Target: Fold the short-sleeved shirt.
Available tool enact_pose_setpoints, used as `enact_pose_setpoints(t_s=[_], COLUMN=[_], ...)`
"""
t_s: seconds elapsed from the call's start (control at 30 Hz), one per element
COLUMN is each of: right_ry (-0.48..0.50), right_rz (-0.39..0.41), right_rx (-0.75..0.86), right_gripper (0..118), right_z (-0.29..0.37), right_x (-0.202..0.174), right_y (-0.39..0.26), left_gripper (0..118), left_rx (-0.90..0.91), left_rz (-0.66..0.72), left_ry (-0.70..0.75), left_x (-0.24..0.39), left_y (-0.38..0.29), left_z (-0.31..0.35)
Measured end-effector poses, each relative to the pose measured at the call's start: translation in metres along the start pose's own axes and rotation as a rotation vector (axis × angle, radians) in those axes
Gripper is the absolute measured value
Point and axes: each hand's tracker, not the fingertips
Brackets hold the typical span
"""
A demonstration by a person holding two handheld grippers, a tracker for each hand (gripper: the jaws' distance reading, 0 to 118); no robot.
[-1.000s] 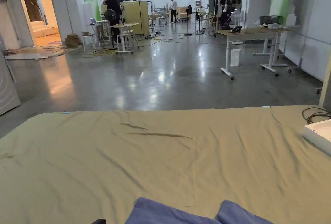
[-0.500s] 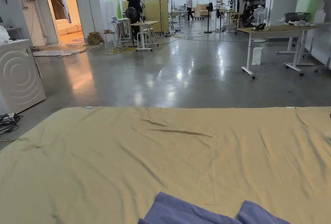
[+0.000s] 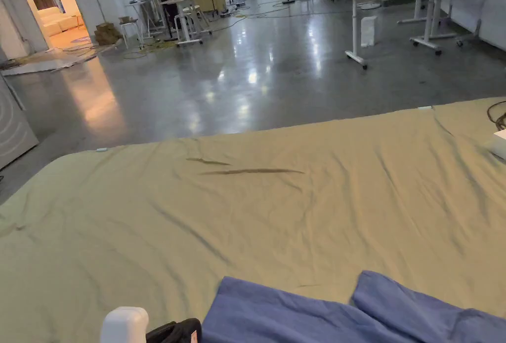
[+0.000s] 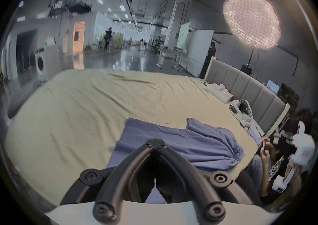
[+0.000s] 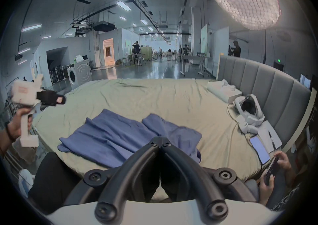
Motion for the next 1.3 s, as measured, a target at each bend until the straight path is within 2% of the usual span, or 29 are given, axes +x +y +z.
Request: enact_pose_setpoints(t_s=[0.1, 0.17, 0.2, 0.23, 0.27, 0.3, 0.33, 0.57, 0.73, 0.8, 0.9, 0.93, 0.97, 1.07, 1.17, 1.2, 1.27, 1.3], right_ry=[0.001, 0.006, 0.005, 0.007, 0.003, -0.006, -0.016, -0.020, -0.037, -0.036, -0.030, -0.027, -0.027, -0.055, -0.068, -0.059, -0.030, -0.009], right_rz=[-0.024, -0.076, -0.099, -0.125, -0.145, -0.157, -0.171, -0.155, -0.141, -0.145, -0.159, -0.165, -0.168, -0.172, -0.154, -0.149, -0.133, -0.125], right_rx=[-0.043, -0.065, -0.075, -0.089, -0.099, -0.110, -0.131, -0.176, -0.209, -0.214, -0.212, -0.211, -0.210, -0.208, -0.185, -0.181, -0.177, -0.180], right_gripper=[0, 0, 0, 0, 0, 0, 0, 0, 0, 0, 0, 0, 0, 0, 0, 8, 59, 79], right_z=[-0.011, -0.018, -0.023, -0.027, -0.033, -0.036, -0.041, -0.051, -0.053, -0.052, -0.051, -0.051, -0.052, -0.063, -0.083, -0.094, -0.118, -0.135], right_x=[0.010, 0.019, 0.023, 0.028, 0.032, 0.034, 0.037, 0.040, 0.042, 0.043, 0.045, 0.046, 0.048, 0.060, 0.081, 0.090, 0.106, 0.116], right_y=[-0.010, -0.016, -0.018, -0.020, -0.022, -0.022, -0.022, -0.030, -0.038, -0.040, -0.041, -0.041, -0.040, -0.030, -0.007, 0.003, 0.022, 0.033], left_gripper=[3, 9, 22, 54, 81, 93, 95, 93, 90, 76, 40, 22, 9, 6, 6, 6, 6, 6], left_rx=[-0.091, -0.157, -0.192, -0.199, -0.227, -0.250, -0.252, -0.393, -0.398, -0.408, -0.425, -0.443, -0.444, -0.467, -0.529, -0.539, -0.560, -0.567], left_rz=[-0.057, -0.099, -0.081, -0.033, 0.008, 0.027, 0.028, -0.071, -0.130, -0.179, -0.255, -0.266, -0.279, -0.320, -0.239, -0.217, -0.207, -0.246], left_ry=[0.002, 0.041, 0.050, 0.034, 0.029, 0.040, 0.101, 0.203, 0.222, 0.224, 0.206, 0.191, 0.191, 0.245, 0.232, 0.232, 0.228, 0.227], left_x=[-0.018, -0.029, -0.036, -0.047, -0.053, -0.058, -0.063, -0.080, -0.069, -0.061, -0.041, -0.036, -0.031, -0.032, -0.037, -0.039, -0.039, -0.038], left_y=[0.018, 0.030, 0.035, 0.039, 0.041, 0.042, 0.042, 0.029, 0.021, 0.021, 0.018, 0.017, 0.015, 0.008, 0.016, 0.018, 0.020, 0.023], left_z=[-0.065, -0.110, -0.130, -0.150, -0.167, -0.186, -0.203, -0.276, -0.280, -0.275, -0.274, -0.274, -0.275, -0.287, -0.297, -0.299, -0.301, -0.302])
